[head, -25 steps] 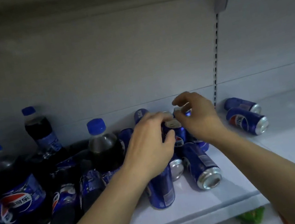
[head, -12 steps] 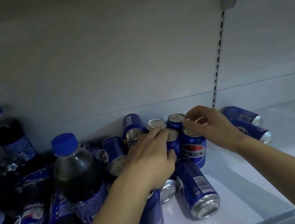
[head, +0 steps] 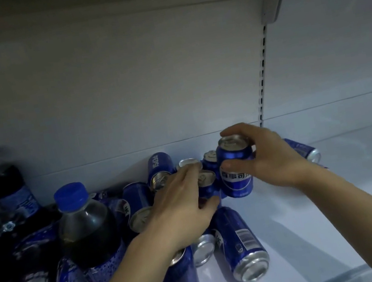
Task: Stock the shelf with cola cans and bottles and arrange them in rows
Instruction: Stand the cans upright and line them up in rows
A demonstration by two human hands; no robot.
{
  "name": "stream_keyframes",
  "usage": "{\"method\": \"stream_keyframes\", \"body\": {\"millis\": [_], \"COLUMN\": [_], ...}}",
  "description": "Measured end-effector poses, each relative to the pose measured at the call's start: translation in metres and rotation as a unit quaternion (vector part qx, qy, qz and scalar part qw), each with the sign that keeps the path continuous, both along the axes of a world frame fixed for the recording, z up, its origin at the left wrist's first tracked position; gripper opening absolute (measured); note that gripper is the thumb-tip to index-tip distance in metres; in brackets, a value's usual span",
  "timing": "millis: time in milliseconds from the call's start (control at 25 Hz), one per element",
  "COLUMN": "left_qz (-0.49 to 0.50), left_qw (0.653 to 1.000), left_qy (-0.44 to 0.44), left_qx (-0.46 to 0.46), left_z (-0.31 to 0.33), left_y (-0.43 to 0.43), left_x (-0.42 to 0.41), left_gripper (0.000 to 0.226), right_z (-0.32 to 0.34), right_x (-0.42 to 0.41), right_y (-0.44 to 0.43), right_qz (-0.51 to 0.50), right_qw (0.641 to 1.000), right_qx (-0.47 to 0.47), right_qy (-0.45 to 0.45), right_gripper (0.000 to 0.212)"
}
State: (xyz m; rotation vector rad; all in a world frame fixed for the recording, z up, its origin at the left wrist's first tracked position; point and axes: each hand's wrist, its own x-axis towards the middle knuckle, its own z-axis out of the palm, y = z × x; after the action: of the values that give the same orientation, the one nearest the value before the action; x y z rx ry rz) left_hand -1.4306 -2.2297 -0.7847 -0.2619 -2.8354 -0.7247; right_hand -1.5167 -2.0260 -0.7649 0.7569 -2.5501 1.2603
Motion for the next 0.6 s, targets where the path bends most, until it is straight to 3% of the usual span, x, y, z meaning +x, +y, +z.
{"method": "stream_keyframes", "body": {"millis": [160, 240, 320, 440, 600], "left_qz": [0.004, -0.03, -0.034, -0.013, -0.01], "left_qw": [0.986, 0.98, 0.979, 0.978, 0.989], "left_qy": [-0.031, -0.04, -0.034, -0.009, -0.014], "left_qx": [0.161, 0.193, 0.197, 0.206, 0.145], "left_z": [0.017, 0.024, 0.024, 0.02, 0.011], "left_y": [0.001, 0.005, 0.008, 0.009, 0.011], "left_x": [-0.015, -0.02, -0.023, -0.028, -0.026], "left_gripper": [0.087, 0.075, 0.061, 0.06, 0.087], "right_z": [0.022, 0.026, 0.023, 0.019, 0.048], "right_x": [0.002, -0.001, -0.004, -0.006, -0.033], "right_y": [0.0, -0.003, -0.008, -0.013, 0.006], "right_qz": [0.09, 0.142, 0.175, 0.169, 0.102], "right_qw": [0.981, 0.965, 0.958, 0.974, 0.983], "right_qx": [-0.17, -0.217, -0.221, -0.153, -0.146], "right_qy": [-0.019, -0.042, -0.046, 0.007, 0.044], "right_gripper": [0.052, 0.053, 0.054, 0.061, 0.06]}}
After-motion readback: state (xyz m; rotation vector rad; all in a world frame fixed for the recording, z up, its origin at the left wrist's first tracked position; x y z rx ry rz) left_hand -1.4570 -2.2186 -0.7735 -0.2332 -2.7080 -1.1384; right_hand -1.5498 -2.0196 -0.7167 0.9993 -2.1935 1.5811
